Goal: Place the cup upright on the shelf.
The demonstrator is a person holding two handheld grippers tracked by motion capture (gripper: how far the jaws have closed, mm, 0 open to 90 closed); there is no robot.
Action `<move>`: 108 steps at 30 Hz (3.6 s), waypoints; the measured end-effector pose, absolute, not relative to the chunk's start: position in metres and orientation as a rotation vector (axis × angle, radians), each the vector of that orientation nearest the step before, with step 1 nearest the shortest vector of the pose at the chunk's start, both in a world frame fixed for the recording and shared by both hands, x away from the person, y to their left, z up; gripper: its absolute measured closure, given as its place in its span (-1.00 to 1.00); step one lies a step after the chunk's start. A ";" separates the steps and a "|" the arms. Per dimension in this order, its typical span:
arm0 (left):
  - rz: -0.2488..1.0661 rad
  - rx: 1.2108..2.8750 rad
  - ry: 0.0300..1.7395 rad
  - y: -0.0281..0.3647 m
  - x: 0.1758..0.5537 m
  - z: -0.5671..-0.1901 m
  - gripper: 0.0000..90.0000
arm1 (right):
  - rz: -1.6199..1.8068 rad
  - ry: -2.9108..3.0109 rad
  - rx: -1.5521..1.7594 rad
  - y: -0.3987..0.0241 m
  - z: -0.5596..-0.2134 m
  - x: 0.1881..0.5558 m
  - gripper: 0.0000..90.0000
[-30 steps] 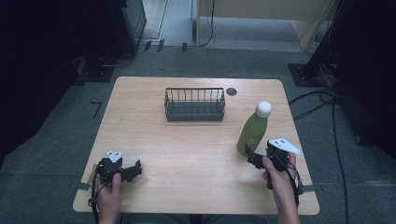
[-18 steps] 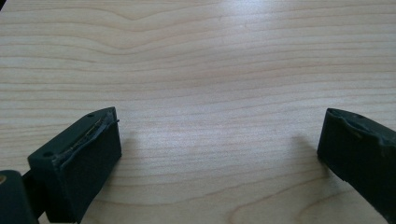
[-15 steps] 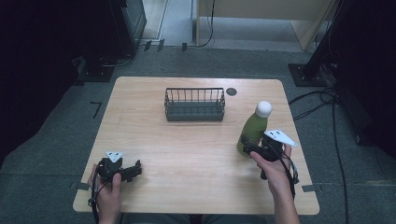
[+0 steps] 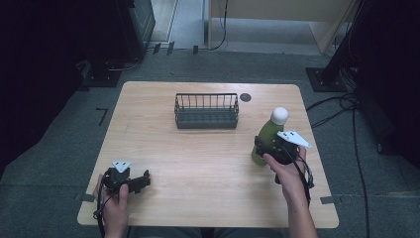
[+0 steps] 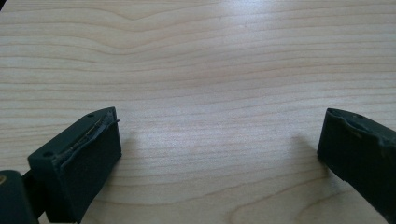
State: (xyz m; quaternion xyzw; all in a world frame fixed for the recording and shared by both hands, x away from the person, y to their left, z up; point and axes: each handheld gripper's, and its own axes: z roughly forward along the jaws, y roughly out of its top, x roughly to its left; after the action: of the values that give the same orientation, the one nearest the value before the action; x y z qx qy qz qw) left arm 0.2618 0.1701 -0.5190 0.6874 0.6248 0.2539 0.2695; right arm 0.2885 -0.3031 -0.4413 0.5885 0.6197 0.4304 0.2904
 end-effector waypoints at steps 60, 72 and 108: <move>0.684 1.849 1.686 0.170 0.262 -0.519 -1.00 | 1.330 1.827 1.301 -0.202 -0.339 0.367 -0.55; 0.685 1.849 1.686 0.170 0.262 -0.519 -1.00 | 1.315 1.755 1.291 -0.192 -0.328 0.410 -0.55; 0.683 1.851 1.686 0.170 0.262 -0.519 -1.00 | 1.178 1.797 1.417 -0.188 -0.390 0.464 -0.58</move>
State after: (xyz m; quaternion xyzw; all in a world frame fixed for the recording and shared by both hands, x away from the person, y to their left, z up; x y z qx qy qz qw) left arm 0.2618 0.1700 -0.5190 0.6869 0.6255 0.2535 0.2697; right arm 0.4641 -0.1879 -0.3902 0.5284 0.6702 0.4393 0.2802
